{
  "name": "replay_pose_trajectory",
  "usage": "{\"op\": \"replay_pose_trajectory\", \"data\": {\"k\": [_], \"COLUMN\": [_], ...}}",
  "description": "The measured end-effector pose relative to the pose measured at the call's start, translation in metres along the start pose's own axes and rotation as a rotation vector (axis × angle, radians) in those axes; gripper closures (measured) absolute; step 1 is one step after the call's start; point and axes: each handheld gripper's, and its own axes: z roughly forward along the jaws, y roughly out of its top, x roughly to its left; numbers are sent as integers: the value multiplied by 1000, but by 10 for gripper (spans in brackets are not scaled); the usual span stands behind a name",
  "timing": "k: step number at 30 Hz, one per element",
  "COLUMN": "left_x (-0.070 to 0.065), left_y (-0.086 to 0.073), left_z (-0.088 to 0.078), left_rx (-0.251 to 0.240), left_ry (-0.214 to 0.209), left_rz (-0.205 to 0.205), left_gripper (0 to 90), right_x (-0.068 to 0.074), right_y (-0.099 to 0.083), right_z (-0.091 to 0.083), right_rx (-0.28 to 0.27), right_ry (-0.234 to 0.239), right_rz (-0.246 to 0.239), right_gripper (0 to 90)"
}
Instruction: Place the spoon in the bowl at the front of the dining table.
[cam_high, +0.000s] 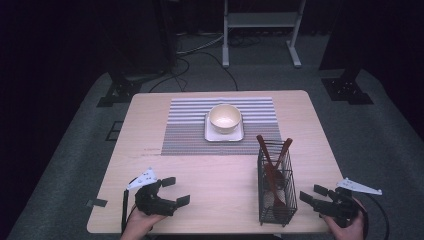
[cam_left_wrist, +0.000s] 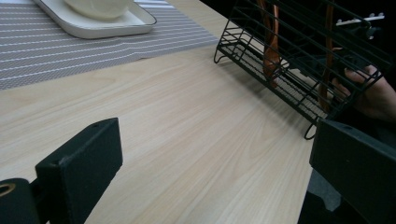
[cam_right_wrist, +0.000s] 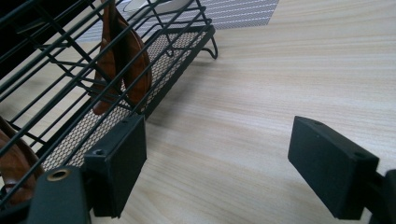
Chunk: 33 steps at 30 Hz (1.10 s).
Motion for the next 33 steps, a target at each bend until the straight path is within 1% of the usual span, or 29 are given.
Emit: {"op": "replay_pose_trajectory", "data": {"k": [4, 8, 9, 10, 11, 14, 16, 17, 18, 19, 21, 22, 23, 24, 27, 30, 31, 33], "left_x": [-1, -1, -2, -3, -5, -12, -18, -18, -23, -26, -31, -36, -36, -39, -44, -50, -50, -54], "left_y": [3, 6, 8, 11, 14, 22, 29, 29, 34, 37, 43, 49, 49, 52, 59, 63, 63, 67], "left_z": [3, 5, 5, 6, 7, 12, 16, 16, 20, 22, 27, 32, 32, 35, 41, 49, 49, 56], "left_rx": [0, 1, -5, -12, -15, -23, -25, -25, -29, -28, -25, -18, -18, -17, -16, -3, -3, 9], "left_ry": [-13, -25, -31, -51, -58, -80, -92, -92, -108, -122, -137, -144, -144, -152, -164, -175, -175, -191], "left_rz": [-5, -11, -15, -22, -21, -6, 16, 16, 27, 30, 47, 67, 67, 78, 92, 106, 106, 112], "left_gripper": [17, 18, 18, 34, 34, 34, 34, 34, 34, 34, 35, 37, 38, 41, 45, 46, 46, 51], "right_x": [-3, -2, -2, -2, -1, -1, 0, 0, 1, 1, 1, 2, 2, 2, 2, 2, 2, 2], "right_y": [-1, -1, -1, -1, 0, 0, 1, 1, 1, 1, 1, 1, 1, 1, 1, 1, 1, 1], "right_z": [0, 0, 0, 1, 1, 1, 1, 1, 1, 1, 1, 1, 1, 1, 2, 2, 2, 2], "right_rx": [-3, -4, -4, 1, 2, 1, 1, 1, 2, 4, 2, 2, 2, 1, 6, 7, 7, 5], "right_ry": [11, 15, 15, 10, 10, 9, 6, 6, 5, 6, 5, 5, 5, 7, 8, 10, 10, 9], "right_rz": [19, 21, 21, 18, 19, 14, 10, 10, 8, 6, 5, 5, 5, 3, 0, 4, 4, 0], "right_gripper": [183, 183, 183, 183, 184, 184, 183, 183, 183, 183, 183, 183, 183, 183, 183, 184, 184, 183]}}
